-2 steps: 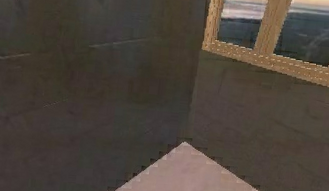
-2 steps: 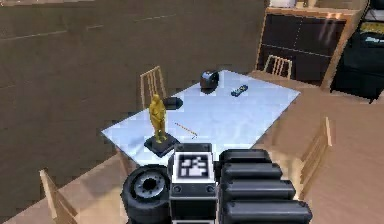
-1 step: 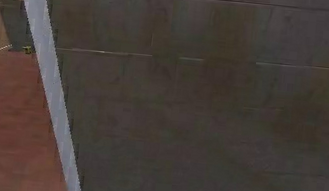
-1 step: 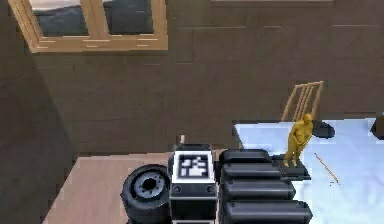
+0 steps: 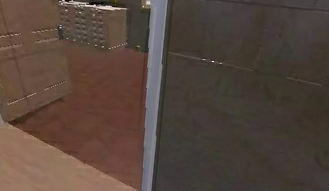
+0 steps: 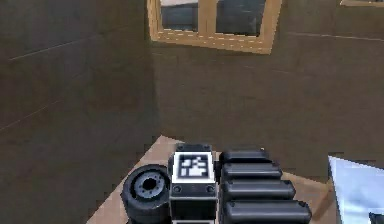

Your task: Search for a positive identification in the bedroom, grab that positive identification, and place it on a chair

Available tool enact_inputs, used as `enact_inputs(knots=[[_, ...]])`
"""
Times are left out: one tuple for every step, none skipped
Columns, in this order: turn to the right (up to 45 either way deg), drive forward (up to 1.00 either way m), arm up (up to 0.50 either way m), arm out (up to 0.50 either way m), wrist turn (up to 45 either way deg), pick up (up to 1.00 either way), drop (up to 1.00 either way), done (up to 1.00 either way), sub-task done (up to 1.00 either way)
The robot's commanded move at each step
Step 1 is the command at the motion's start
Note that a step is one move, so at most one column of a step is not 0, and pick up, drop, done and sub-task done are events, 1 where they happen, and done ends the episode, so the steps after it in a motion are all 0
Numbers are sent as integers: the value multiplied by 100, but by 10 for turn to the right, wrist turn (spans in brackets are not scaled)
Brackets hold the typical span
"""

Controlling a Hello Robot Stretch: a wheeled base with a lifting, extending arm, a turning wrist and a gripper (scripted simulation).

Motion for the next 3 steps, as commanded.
enact_inputs(knots=[[450,0,0,0,0,0,0,0,0],[150,0,0,0,0,0,0,0,0],[0,0,0,44,0,0,0,0,0]])
